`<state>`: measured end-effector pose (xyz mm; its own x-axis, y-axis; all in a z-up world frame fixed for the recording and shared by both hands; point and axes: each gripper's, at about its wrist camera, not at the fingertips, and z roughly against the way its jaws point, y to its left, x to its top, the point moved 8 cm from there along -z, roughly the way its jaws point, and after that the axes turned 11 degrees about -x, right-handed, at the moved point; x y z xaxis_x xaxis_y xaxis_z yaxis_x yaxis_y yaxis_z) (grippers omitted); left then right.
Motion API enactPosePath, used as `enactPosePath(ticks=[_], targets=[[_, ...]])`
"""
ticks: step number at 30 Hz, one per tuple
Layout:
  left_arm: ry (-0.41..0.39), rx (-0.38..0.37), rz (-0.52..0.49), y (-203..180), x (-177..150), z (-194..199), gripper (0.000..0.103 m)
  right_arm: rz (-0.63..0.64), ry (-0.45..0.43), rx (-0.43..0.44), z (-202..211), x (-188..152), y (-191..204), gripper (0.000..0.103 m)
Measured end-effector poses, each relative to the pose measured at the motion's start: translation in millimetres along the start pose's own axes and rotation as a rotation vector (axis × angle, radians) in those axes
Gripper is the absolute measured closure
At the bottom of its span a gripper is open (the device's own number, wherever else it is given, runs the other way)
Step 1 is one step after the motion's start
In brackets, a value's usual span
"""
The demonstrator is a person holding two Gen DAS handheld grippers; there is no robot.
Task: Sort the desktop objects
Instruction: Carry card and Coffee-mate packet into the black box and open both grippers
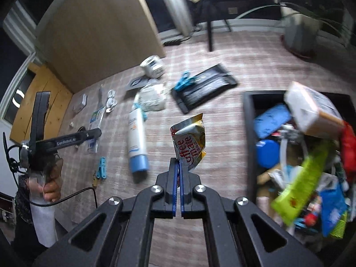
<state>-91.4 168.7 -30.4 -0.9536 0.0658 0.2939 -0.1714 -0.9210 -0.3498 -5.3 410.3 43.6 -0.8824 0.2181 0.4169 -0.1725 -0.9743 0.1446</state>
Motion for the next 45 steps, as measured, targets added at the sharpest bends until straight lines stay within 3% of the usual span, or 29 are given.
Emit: enactPosePath(ticks=[14, 22, 25, 27, 29, 37, 45], targets=[[0.059, -0.125, -0.28, -236.7, -43.2, -22.4, 0.049, -0.153, -0.055, -0.096, 63.9, -23.3, -170.2, 0.101], [0.09, -0.158, -0.391, -338.0, -64.8, -42.3, 0.049, -0.176, -0.052, -0.123, 74.4, -31.8, -225.1, 0.101], [0.104, -0.186, -0.405, -363.1, -67.6, -46.9, 0.047, -0.165, -0.032, -0.126, 75.0, -36.2, -231.3, 0.09], [0.109, -0.186, -0.389, -368.1, -68.4, -48.9, 0.037, -0.174, -0.021, -0.162, 75.0, -38.6, -239.0, 0.058], [0.103, -0.172, -0.393, -370.6, -69.0, -49.9, 0.037, -0.179, -0.041, -0.183, 79.0, -39.9, -245.1, 0.05], [0.081, -0.096, -0.351, -344.4, -67.1, -51.3, 0.037, -0.127, -0.051, -0.252, 80.0, -42.5, -240.7, 0.049], [0.041, -0.025, -0.291, -295.1, -65.1, -36.9, 0.037, -0.035, -0.117, -0.313, 86.7, -34.0, -202.6, 0.049]])
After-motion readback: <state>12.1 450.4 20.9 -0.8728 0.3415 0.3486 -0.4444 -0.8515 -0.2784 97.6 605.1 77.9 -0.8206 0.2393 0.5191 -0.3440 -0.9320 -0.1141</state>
